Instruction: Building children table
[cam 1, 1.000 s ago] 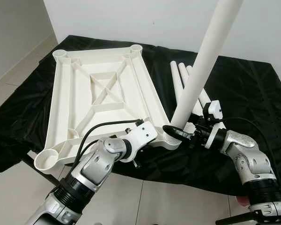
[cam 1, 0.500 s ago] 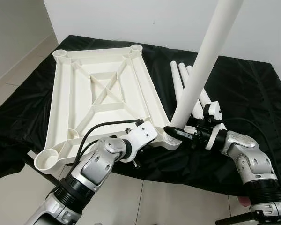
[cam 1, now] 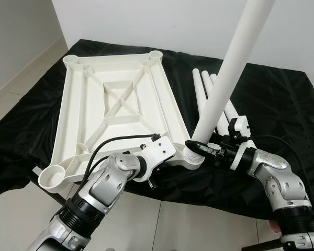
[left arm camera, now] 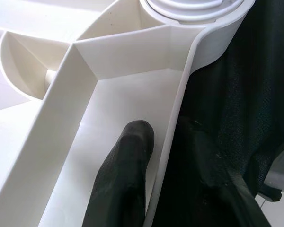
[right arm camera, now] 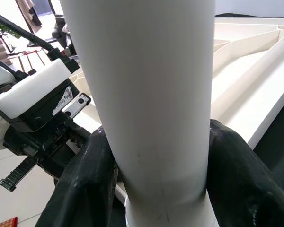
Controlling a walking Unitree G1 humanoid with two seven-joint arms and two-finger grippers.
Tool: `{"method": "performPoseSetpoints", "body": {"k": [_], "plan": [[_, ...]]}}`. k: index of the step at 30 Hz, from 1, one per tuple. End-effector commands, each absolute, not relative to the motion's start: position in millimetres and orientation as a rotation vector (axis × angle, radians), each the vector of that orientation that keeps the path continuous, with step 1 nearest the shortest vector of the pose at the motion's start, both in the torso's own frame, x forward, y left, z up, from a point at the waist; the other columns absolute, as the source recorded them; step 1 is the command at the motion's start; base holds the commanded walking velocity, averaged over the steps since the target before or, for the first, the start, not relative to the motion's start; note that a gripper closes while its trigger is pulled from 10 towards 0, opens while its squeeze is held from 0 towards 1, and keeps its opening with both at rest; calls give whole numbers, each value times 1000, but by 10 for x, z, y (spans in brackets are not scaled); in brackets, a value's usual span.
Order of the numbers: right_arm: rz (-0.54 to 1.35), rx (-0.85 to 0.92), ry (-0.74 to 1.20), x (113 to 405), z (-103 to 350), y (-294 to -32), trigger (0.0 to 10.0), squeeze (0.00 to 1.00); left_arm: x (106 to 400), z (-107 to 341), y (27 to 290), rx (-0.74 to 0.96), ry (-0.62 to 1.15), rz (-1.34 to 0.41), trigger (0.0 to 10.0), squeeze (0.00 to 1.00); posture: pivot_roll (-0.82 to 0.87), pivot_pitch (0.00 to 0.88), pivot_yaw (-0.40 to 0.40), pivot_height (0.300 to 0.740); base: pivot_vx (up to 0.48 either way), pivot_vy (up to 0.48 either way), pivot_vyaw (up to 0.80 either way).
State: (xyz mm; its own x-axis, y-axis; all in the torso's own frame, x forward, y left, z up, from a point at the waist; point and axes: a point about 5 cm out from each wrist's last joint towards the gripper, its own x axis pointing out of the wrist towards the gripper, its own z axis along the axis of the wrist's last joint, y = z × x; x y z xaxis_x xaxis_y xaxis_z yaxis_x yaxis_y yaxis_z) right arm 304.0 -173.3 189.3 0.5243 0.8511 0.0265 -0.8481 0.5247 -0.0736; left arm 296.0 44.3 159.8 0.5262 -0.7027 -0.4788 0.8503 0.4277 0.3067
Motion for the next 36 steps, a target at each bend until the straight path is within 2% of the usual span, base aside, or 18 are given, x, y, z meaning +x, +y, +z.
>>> {"method": "performPoseSetpoints", "body": {"k": [1, 25, 36], "plan": [[1052, -4, -76, 3001, 1887, -1630, 10000, 0, 2919, 1529, 417, 556, 317, -1003, 10000, 0, -103, 120, 8, 740, 0, 0, 0], [735, 114, -198, 2926, 2005, -1479, 10000, 0, 2953, 1491, 389, 533, 365, -941, 10000, 0, -110, 130, 7, 740, 0, 0, 0], [657, 166, -222, 2874, 2009, -1334, 10000, 0, 2948, 1478, 375, 550, 365, -952, 10000, 0, -108, 131, 9, 740, 0, 0, 0]]}}
